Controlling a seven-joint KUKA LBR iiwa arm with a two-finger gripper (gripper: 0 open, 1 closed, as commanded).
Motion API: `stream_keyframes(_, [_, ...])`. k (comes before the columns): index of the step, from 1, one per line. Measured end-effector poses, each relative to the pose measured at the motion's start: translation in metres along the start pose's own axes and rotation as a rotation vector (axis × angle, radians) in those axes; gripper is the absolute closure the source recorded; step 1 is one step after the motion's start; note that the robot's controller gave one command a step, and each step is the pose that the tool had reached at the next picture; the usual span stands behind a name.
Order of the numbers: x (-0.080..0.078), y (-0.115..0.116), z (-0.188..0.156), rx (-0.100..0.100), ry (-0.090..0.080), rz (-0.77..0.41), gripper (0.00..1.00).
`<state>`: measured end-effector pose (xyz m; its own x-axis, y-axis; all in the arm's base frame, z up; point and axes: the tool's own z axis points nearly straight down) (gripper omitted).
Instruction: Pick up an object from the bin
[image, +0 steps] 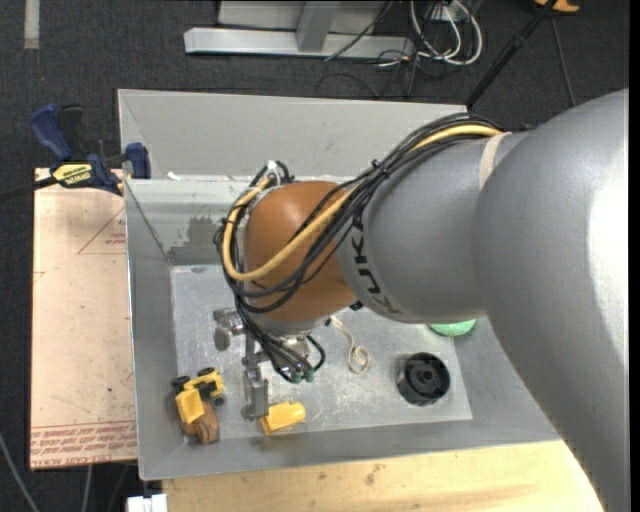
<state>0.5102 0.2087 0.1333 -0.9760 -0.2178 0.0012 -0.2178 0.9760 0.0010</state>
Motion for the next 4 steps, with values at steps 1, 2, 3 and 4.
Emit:
stream_keyframes(1, [0.01,0.007,-0.002,-0.002,-0.002,-0.105,0.0])
stream_keyframes(2, [0.001,0.023,0.04,0.0,-0.003,-0.088,0.0])
stream_keyframes(3, [0.004,0.043,0.061,0.005,-0.011,-0.26,1.0])
stream_keyframes(4, [0.004,0.043,0.061,0.004,-0.011,-0.259,1.0])
